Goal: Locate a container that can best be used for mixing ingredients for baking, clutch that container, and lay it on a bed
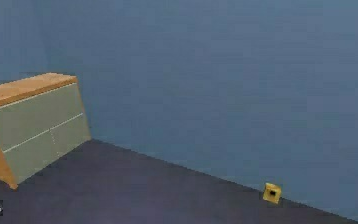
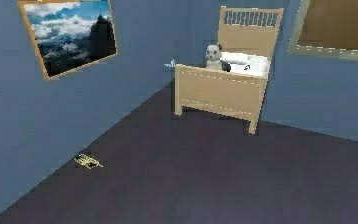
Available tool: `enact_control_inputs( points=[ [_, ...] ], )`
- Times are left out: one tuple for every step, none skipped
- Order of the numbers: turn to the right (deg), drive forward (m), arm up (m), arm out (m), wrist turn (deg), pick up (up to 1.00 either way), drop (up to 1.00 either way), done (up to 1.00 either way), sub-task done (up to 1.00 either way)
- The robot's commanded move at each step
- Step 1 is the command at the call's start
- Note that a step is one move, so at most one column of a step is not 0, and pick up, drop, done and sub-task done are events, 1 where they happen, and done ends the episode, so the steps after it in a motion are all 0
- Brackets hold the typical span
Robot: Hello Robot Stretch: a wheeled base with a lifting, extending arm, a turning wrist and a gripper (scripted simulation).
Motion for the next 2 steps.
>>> enact_control_inputs(
  points=[
    [-45.0, 0.00, 0.00, 0.00, 0.0, 0.00, 0.00, 0.00, 0.00],
    [-45.0, 0.00, 0.00, 0.00, 0.0, 0.00, 0.00, 0.00, 0.00]
  ],
)
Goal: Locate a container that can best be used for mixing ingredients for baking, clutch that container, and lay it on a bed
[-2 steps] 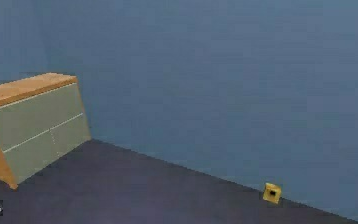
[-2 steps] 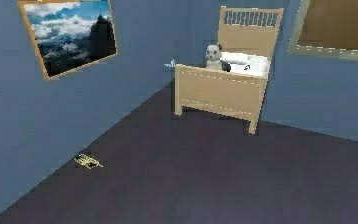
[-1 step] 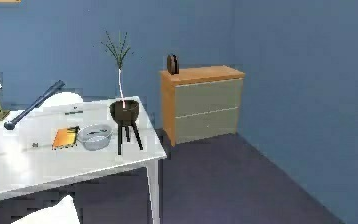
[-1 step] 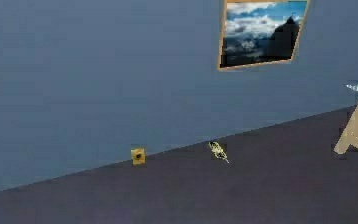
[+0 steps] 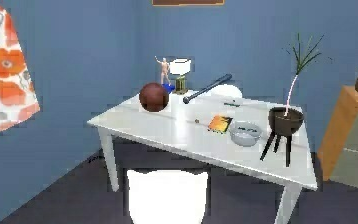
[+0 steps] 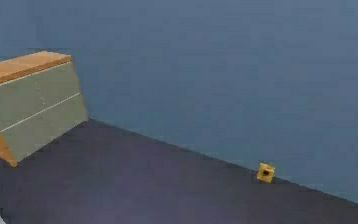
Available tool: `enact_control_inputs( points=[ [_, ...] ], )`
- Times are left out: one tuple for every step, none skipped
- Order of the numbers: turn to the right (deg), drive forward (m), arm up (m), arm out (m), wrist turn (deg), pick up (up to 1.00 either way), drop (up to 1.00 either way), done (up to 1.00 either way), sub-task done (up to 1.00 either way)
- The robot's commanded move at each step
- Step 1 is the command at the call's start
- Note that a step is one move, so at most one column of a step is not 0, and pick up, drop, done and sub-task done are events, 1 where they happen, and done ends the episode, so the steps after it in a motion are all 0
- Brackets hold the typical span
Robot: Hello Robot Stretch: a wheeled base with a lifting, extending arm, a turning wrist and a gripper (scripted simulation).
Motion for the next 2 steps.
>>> enact_control_inputs(
  points=[
    [-45.0, 0.00, 0.00, 0.00, 0.0, 0.00, 0.00, 0.00, 0.00],
    [-21.0, 0.00, 0.00, 0.00, 0.0, 0.00, 0.00, 0.00, 0.00]
  ],
)
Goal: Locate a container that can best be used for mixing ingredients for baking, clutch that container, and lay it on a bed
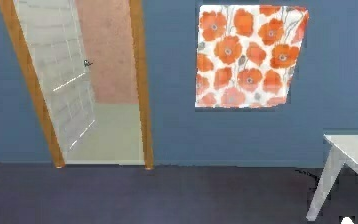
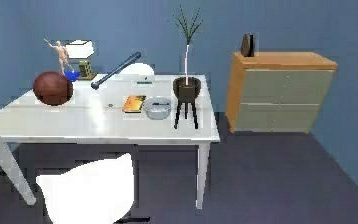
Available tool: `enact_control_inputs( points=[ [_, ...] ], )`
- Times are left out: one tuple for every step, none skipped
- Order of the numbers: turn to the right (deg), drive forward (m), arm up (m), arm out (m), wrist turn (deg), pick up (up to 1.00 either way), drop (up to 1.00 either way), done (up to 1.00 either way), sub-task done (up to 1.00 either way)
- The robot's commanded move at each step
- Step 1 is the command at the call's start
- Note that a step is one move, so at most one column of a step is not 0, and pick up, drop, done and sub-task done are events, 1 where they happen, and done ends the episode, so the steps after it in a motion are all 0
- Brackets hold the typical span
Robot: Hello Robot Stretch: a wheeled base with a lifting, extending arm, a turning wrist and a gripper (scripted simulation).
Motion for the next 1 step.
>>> enact_control_inputs(
  points=[
    [45.0, 0.00, 0.00, 0.00, 0.0, 0.00, 0.00, 0.00, 0.00]
  ],
)
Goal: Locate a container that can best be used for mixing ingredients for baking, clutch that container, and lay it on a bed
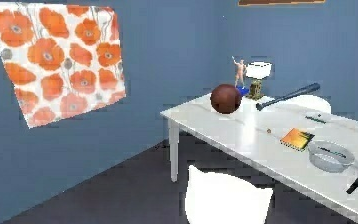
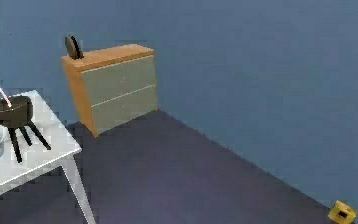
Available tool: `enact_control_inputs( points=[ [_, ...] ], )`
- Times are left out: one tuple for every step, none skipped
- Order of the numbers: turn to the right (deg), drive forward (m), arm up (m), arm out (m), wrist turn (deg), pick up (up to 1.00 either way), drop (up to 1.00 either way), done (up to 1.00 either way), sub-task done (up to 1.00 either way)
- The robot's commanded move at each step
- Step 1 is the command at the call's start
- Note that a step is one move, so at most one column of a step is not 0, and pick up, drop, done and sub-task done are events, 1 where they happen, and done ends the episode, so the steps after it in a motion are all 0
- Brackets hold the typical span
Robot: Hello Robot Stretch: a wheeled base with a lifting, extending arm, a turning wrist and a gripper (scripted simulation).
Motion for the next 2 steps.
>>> enact_control_inputs(
  points=[
    [45.0, 0.00, 0.00, 0.00, 0.0, 0.00, 0.00, 0.00, 0.00],
    [30.0, 0.00, 0.00, 0.00, 0.0, 0.00, 0.00, 0.00, 0.00]
  ],
)
